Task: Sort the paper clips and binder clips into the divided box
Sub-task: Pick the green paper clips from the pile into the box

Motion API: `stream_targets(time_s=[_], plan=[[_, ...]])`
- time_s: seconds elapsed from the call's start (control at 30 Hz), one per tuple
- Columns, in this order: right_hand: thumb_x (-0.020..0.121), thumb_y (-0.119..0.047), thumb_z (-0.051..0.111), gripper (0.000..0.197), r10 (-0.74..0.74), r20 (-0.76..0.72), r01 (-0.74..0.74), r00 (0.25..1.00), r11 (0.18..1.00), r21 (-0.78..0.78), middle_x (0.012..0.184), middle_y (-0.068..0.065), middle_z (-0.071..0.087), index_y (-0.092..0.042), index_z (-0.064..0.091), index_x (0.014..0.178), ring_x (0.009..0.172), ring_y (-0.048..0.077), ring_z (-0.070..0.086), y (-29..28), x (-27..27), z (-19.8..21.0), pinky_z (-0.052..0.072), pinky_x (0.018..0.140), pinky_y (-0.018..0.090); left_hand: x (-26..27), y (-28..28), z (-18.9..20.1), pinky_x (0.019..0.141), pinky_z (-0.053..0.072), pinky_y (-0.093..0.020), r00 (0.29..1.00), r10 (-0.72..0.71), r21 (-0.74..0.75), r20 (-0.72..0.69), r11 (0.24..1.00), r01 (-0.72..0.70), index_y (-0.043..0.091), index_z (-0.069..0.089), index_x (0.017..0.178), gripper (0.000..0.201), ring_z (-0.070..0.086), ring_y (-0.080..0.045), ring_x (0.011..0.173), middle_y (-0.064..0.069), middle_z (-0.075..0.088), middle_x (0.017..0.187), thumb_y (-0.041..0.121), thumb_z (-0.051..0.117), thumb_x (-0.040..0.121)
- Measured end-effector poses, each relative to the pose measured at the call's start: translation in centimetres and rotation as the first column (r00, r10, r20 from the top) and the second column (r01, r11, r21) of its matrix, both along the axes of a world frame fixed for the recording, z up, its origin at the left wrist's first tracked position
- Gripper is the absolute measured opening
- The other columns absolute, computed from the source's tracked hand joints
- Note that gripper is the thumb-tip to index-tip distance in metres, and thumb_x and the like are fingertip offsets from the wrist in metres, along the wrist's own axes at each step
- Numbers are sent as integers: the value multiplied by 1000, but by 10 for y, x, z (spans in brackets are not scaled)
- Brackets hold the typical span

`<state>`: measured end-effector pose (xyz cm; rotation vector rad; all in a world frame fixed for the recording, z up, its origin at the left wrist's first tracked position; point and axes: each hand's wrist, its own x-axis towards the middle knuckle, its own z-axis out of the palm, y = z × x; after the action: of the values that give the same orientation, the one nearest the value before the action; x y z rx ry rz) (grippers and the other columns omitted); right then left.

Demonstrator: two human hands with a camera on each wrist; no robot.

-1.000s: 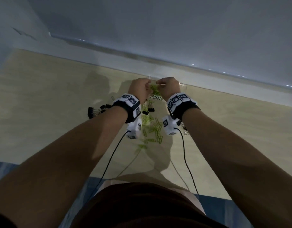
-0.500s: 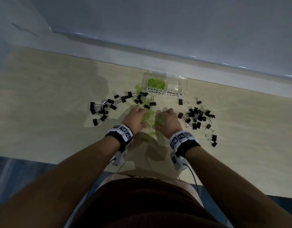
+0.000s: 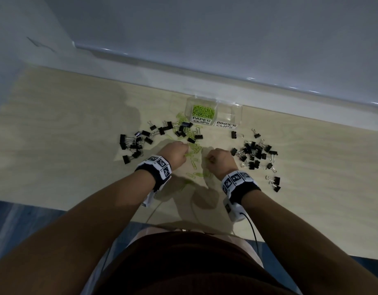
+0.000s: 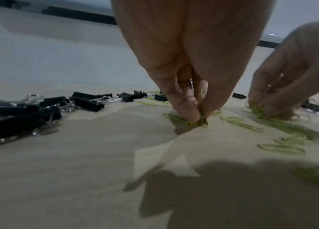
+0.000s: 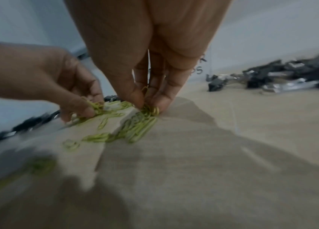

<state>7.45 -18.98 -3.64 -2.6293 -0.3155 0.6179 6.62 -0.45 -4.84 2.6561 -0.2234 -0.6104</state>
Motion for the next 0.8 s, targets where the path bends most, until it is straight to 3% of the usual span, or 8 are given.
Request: stream_targets(time_s=[0.1,0.17,0.27,0.4,0.5,0.67,0.73,0.8], plan=[[78,-9,67,3,-192,-102,203,976,972,118,78,4,66,-11,68,79,74,17,60,-10,5,-2,46,65,22,4,3,9,78,52,-35,994,104,-125,18,987,-101,4,66,94,13,63,-25,87,-11,67,93,11,58,85],[75,-8,70,8,-286,-156,313,946,929,196,76,3,67,-16,67,74,74,18,63,-15,12,0,55,69,29,13,2,17,80,54,-35,978,207,-229,16,953,-198,5,67,95,13,63,-21,85,-8,69,94,12,62,85],[75,-5,70,14,-360,-161,392,919,874,287,72,4,70,-17,67,69,68,18,66,-14,32,13,59,71,35,37,-3,31,76,51,-23,932,363,-353,10,873,-337,6,66,97,14,60,-14,80,-2,65,94,12,66,85],[79,-8,67,4,-387,-105,399,916,851,342,72,1,69,-12,68,78,66,11,64,3,74,46,50,56,14,78,-16,53,76,55,-27,867,497,-420,19,791,-445,5,67,95,13,66,-20,82,-8,69,95,11,66,84],[80,-7,64,7,-410,-49,406,911,869,285,72,1,68,-10,70,79,65,9,63,23,112,61,46,49,10,106,-24,63,82,56,-32,842,539,-390,18,780,-490,6,70,95,14,67,-23,89,-11,71,98,9,64,83],[79,-13,70,9,-410,9,399,912,892,212,89,4,71,-10,73,87,77,14,65,44,144,70,55,72,23,116,-23,59,88,51,-25,805,593,-356,-10,751,-557,6,64,114,31,63,-23,103,-11,65,117,15,62,85],[79,-9,68,13,-370,15,363,929,917,168,94,8,71,-8,73,91,82,17,66,38,140,65,56,76,26,101,-15,53,87,49,-23,834,550,-345,39,791,-505,7,66,112,26,64,-22,102,-10,67,114,12,57,88],[83,-6,61,15,-286,60,275,956,949,153,94,10,72,-7,72,92,82,18,66,28,122,58,56,80,28,78,-5,45,87,52,-30,878,477,-352,46,830,-432,7,67,104,19,65,-22,95,-9,69,104,8,56,89]])
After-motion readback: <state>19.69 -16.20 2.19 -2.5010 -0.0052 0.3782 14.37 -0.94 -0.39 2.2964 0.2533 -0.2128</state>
